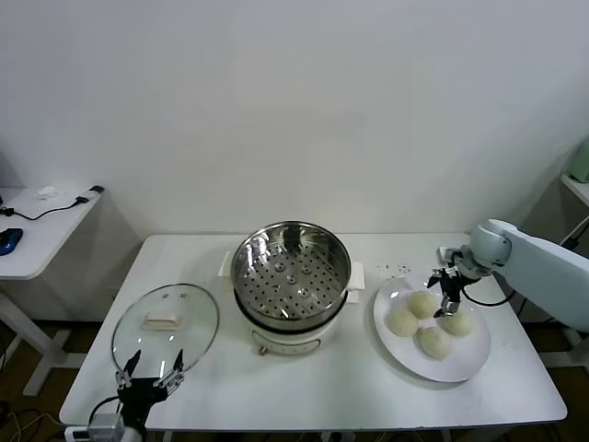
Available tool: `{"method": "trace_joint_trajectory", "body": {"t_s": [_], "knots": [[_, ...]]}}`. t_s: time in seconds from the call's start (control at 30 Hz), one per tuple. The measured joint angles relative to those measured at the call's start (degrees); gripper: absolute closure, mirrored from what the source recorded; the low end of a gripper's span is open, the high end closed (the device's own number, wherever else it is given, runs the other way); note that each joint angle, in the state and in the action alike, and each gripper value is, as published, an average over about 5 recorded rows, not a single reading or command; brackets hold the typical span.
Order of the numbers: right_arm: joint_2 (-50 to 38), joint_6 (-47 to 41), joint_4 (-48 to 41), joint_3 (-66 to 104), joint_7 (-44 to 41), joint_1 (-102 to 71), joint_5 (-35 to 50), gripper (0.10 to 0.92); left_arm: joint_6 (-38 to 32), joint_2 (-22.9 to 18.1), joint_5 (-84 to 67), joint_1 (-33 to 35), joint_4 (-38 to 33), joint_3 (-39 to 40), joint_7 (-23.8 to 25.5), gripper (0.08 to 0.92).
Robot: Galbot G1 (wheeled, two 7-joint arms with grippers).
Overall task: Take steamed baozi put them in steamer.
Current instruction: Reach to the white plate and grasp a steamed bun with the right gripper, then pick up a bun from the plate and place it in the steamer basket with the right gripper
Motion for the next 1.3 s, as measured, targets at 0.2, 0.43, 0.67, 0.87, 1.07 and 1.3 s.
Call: {"method": "trace_joint_trajectory", "body": {"t_s": [0.2,0.43,0.67,0.87,1.07,1.3], "knots": [[1.8,-0.6,-1.3,-0.2,0.6,-0.3,-0.1,0.203,0.0,-0.1,0.1,0.1,0.0,0.0,-0.1,0.177],[2.7,-1.2,-1.7,-0.3,0.4,-0.3,-0.7,0.264,0.2,-0.2,-0.1,0.1,-0.2,0.2,0.0,0.177],[2.4,-1.3,-1.0,-0.9,-0.4,0.5,-1.3,0.299,0.4,-0.2,-0.1,0.1,-0.6,0.2,0.1,0.177],[1.6,-0.7,0.5,-2.3,-1.6,3.1,-0.9,0.307,0.7,-0.4,-0.1,0.3,-1.0,0.4,0.1,0.177],[1.6,1.8,3.9,-6.8,-3.7,10.8,-0.3,0.304,0.9,-0.6,0.0,0.5,-1.7,0.9,0.0,0.177],[5.1,8.2,9.1,-13.0,-5.4,24.8,1.9,0.304,1.1,-0.6,0.2,1.0,-2.7,1.3,0.0,0.177]]}}
